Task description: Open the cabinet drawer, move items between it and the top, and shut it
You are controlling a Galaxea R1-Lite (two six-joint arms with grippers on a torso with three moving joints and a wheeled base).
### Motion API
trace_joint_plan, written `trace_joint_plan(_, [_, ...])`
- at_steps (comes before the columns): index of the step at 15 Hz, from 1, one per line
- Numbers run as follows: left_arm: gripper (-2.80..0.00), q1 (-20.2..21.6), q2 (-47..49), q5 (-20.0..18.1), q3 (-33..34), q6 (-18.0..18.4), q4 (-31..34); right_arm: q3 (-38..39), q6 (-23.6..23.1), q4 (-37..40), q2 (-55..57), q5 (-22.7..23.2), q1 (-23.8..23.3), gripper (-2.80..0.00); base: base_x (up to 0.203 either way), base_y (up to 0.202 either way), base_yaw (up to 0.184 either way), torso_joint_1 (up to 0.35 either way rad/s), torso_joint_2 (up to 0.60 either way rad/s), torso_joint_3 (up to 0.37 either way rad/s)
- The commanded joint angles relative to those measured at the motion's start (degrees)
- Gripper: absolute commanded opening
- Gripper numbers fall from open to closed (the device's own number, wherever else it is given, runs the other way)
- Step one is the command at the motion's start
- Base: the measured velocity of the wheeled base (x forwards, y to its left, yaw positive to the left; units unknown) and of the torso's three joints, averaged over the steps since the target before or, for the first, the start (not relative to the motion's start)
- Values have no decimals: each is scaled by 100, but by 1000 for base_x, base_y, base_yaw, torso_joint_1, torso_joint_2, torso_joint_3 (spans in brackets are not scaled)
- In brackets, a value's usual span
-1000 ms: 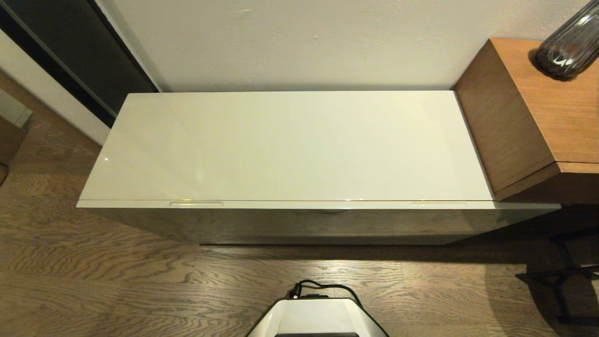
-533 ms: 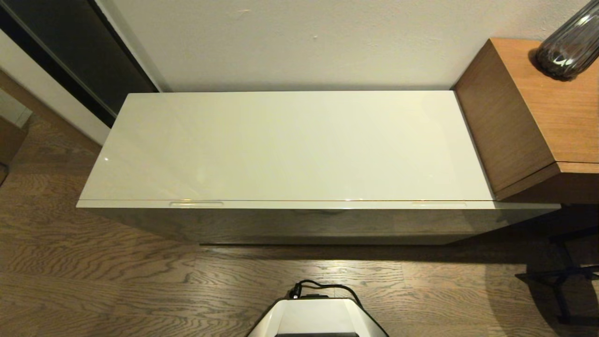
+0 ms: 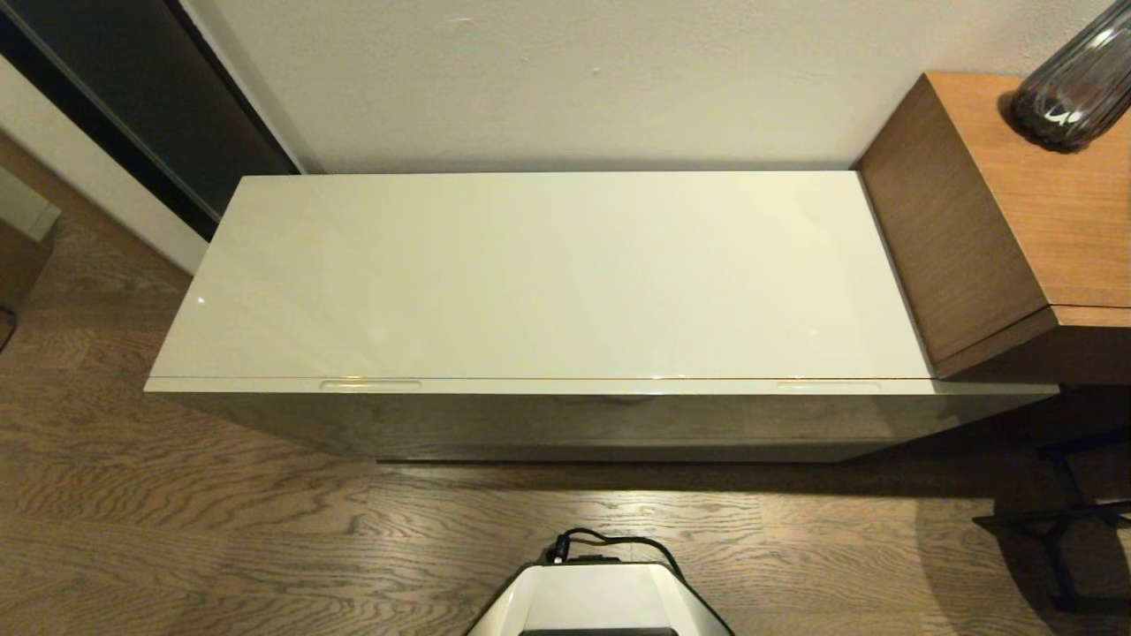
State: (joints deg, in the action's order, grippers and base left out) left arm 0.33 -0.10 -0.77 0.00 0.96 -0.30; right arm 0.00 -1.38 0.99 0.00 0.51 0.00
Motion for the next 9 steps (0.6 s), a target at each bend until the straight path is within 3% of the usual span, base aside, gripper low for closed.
trace_joint_plan(1, [-280, 2, -8, -2, 0, 0, -5, 0, -3, -2, 0, 2, 0, -280, 0, 0, 0, 0, 0, 0])
trace_joint_plan(9, [-280, 2, -8, -2, 0, 0, -5, 0, -3, -2, 0, 2, 0, -280, 0, 0, 0, 0, 0, 0])
